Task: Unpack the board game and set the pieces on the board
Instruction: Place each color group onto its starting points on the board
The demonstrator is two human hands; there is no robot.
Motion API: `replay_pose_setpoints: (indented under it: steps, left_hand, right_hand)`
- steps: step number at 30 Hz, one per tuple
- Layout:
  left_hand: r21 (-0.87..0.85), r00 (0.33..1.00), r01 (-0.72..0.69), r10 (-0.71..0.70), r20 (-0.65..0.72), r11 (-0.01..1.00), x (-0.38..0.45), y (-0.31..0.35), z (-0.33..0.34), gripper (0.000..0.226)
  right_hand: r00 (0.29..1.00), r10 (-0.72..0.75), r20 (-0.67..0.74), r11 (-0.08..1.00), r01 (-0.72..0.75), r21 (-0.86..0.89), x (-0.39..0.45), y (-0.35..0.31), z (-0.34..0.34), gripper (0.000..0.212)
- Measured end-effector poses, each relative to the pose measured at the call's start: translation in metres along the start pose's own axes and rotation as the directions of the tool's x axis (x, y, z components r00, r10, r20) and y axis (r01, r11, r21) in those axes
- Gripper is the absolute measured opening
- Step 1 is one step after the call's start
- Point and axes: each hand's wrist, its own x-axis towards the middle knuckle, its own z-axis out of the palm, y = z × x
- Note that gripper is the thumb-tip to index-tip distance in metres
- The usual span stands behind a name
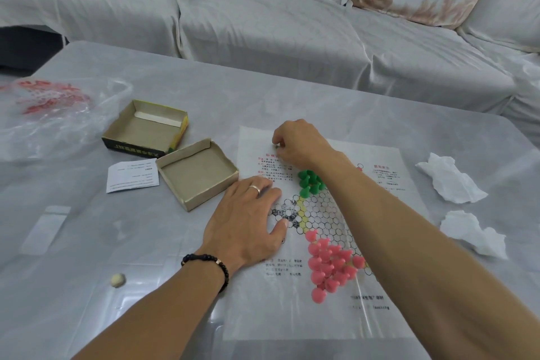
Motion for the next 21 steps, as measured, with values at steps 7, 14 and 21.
replay_pose_setpoints:
  steps: [7, 14, 21]
  left_hand:
    - [-0.004, 1.000, -0.005, 0.005, -0.018, 1.000, 0.000, -0.001, 0.002, 0.041]
    - [0.004, 1.000, -0.002, 0.002, -0.005, 1.000, 0.000, -0.001, 0.001, 0.041]
    - [0.015, 1.000, -0.005, 0.005, 0.007, 1.000, 0.000, 0.000, 0.000, 0.043]
  right_hand:
    - [0.999, -0.035, -0.023, 0.999, 0.034, -0.027, -0.002, -0.003, -0.001, 0.028]
    - [0.990, -0.009, -0.140, 0.973, 0.041, 0.226, -0.026, 0.017, -0.032, 0.011]
    - [0.988, 0.112, -0.111, 0.959, -0.078, 0.272, -0.043, 0.049, -0.047, 0.008]
